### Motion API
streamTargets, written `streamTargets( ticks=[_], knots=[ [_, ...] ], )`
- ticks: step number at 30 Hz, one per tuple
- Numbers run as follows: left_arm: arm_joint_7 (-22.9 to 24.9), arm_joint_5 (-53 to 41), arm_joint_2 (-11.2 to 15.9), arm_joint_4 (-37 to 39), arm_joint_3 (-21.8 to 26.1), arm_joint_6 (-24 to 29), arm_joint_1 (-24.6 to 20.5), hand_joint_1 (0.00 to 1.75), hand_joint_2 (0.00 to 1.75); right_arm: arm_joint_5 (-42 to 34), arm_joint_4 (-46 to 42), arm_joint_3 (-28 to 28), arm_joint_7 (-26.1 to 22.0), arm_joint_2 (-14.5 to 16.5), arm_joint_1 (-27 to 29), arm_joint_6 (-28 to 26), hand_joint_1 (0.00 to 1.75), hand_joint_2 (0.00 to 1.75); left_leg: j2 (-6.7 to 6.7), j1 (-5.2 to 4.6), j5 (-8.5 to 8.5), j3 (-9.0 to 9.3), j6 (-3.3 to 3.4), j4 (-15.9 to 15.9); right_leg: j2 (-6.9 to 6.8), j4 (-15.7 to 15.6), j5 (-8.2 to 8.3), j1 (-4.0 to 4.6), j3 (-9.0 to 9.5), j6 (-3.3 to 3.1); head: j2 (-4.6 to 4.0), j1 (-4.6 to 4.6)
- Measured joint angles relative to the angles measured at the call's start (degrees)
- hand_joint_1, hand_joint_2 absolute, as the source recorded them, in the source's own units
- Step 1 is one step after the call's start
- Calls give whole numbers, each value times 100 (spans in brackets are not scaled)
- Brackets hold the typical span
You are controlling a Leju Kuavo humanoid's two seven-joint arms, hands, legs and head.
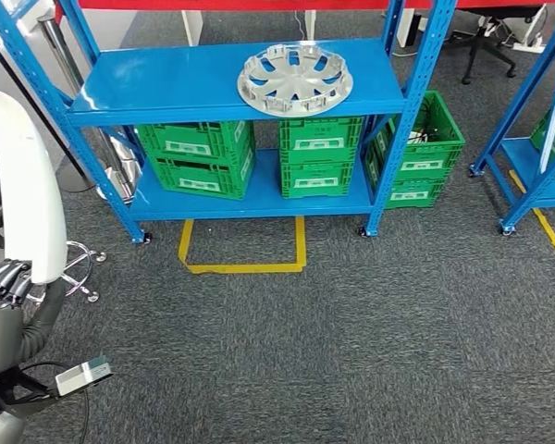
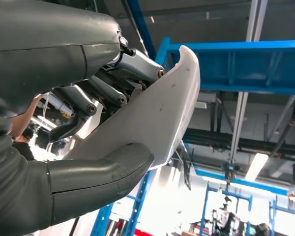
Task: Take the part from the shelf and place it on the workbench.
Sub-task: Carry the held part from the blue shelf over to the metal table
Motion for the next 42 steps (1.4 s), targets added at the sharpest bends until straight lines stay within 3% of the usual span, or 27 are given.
streamTargets(
  ticks=[1, 2, 3, 4, 6, 7, 10, 11, 13, 15, 16, 17, 19, 21, 24, 26, 29, 30, 31, 32, 35, 36, 38, 39, 42],
  knots=[
    [-24, 18, 7, 0, -17, -17, -1, 175, 175, -25, 1, 17, -1, 1, 0, 0, 0, 0, 0, 5, 85, 40, -10, 177, -3, 47, 49, 2, -103, 5, 0, 1],
    [-43, 39, 13, -1, -38, -36, -4, 175, 175, -48, 1, 32, -1, 1, 1, 0, 0, 0, 0, 9, 278, 147, -12, 179, -6, 97, 92, 1, -207, 13, 0, 0],
    [-61, 69, 21, -4, -63, -56, -9, 175, 175, -75, 1, 45, -1, 2, 4, 0, 0, 0, 0, 12, 485, 336, -7, -9, -6, 149, 125, 0, -313, 26, 0, -3],
    [-81, 107, 32, -10, -92, -78, -19, 175, 175, -104, 1, 58, -1, 2, 9, 0, 0, 0, -2, 11, 588, 583, 4, -333, -7, 200, 151, 3, -398, 43, 0, -5],
    [-126, 184, 57, -34, -151, -112, -47, 175, 175, -165, 1, 94, 0, 2, 15, 0, 0, 0, -6, -6, 504, 1049, 50, -1047, -4, 285, 201, 15, -508, 95, 0, -5],
    [-144, 213, 69, -47, -181, -124, -68, 175, 175, -195, 1, 116, 6, 2, 16, 0, 0, 0, -8, -18, 407, 1164, 75, -1261, -2, 309, 234, 21, -550, 126, 0, -4],
    [-191, 262, 102, -70, -272, -148, -143, 175, 175, -265, 1, 175, 148, 1, 29, 0, 0, 0, 0, 1, 339, 1169, 182, -1516, 15, 403, 250, 30, -717, 230, 0, 3],
    [-208, 269, 108, -72, -297, -155, -164, 175, 175, -277, 1, 190, 211, 0, 40, 0, 0, 0, 3, 15, 349, 1147, 232, -1574, 30, 546, 142, 30, -811, 264, 0, 13],
    [-227, 277, 112, -72, -344, -167, -185, 175, 175, -284, 1, 211, 285, -1, 68, 0, 0, 0, 7, 16, 405, 1075, 309, -1603, 55, 1160, -236, 18, -1078, 314, 0, 29],
    [-230, 278, 114, -72, -387, -174, -191, 175, 175, -287, 1, 225, 311, -1, 95, 0, 0, 0, 16, -3, 459, 1004, 330, -1594, 58, 1817, -525, 11, -1295, 332, 0, 33],
    [-230, 278, 114, -72, -405, -177, -194, 175, 175, -289, 1, 228, 316, -1, 106, 0, 0, 0, 20, -12, 479, 982, 332, -1589, 59, 1902, -529, 11, -1278, 330, 0, 32],
    [-230, 278, 114, -72, -420, -176, -198, 175, 175, -289, 1, 231, 321, -1, 115, 0, 0, 0, 23, -22, 492, 969, 331, -1583, 59, 1754, -428, 12, -1146, 318, 0, 33],
    [-230, 278, 114, -72, -439, -176, -210, 175, 175, -289, 1, 245, 326, -2, 118, 0, 0, 0, 23, -39, 506, 965, 324, -1573, 61, 969, -111, 20, -648, 258, 0, 31],
    [-230, 280, 117, -72, -451, -177, -232, 175, 175, -291, 1, 264, 326, -4, 109, 1, 0, 0, 22, -61, 527, 935, 290, -1545, 65, 352, 38, 33, -292, 194, 0, 31],
    [-238, 305, 133, -73, -481, -183, -261, 175, 175, -301, 1, 281, 429, -2, 117, 48, 0, 0, 20, -70, 577, 875, 201, -1531, 66, 209, 50, 30, -247, 125, 0, 32],
    [-242, 347, 163, -74, -513, -216, -307, 175, 175, -305, 2, 285, 600, 3, 131, 137, 0, 0, 7, -69, 455, 809, 142, -1397, 54, 151, 110, -3, -250, 56, 0, 17],
    [-232, 461, 196, -74, -563, -325, -406, 175, 175, -321, 3, 296, 807, 6, 143, 265, 0, 0, -4, -25, -88, 406, 42, -422, 41, 127, 161, -21, -288, -1, 0, -16],
    [-228, 520, 198, -74, -588, -376, -431, 175, 175, -338, 3, 299, 845, 6, 152, 297, 0, 0, -4, -7, -208, 274, 17, -88, 41, 137, 165, -20, -304, -2, 0, -16],
    [-225, 587, 199, -74, -616, -431, -457, 175, 175, -366, 3, 302, 875, 6, 165, 322, 0, 0, -4, 6, -222, 218, -1, 78, 42, 151, 168, -20, -316, -2, 0, -16],
    [-225, 652, 201, -74, -644, -494, -490, 175, 175, -401, 3, 302, 898, 6, 178, 342, 0, 0, -4, 17, -122, 261, -12, 21, 43, 169, 168, -21, -325, 0, 0, -16],
    [-225, 778, 201, -75, -713, -698, -601, 175, 175, -572, 3, 299, 934, 6, 202, 310, 0, 0, -4, 38, 430, 765, -9, -1026, 55, 237, 156, -13, -351, 33, 0, -18],
    [-225, 796, 201, -77, -734, -770, -634, 175, 175, -636, 4, 298, 934, 6, 203, 267, 0, 0, -3, 34, 506, 881, 16, -1298, 62, 262, 158, -2, -380, 61, 0, -17],
    [-230, 843, 200, -84, -787, -949, -696, 175, 175, -735, 10, 292, 925, 6, 210, 175, 0, 0, -8, 18, 507, 912, 82, -1470, 65, 293, 172, 20, -451, 127, 0, -15],
    [-233, 866, 199, -86, -819, -1047, -737, 175, 175, -774, 15, 288, 915, 6, 216, 139, 0, 0, -11, 20, 512, 893, 108, -1487, 62, 290, 175, 22, -493, 109, 0, -9],
    [-237, 874, 182, -84, -936, -1301, -942, 175, 175, -895, 44, 262, 867, 6, 222, 74, 0, 0, -21, 15, 540, 866, 126, -1507, 51, 273, 196, 28, -559, -26, 0, 3]
  ],
)
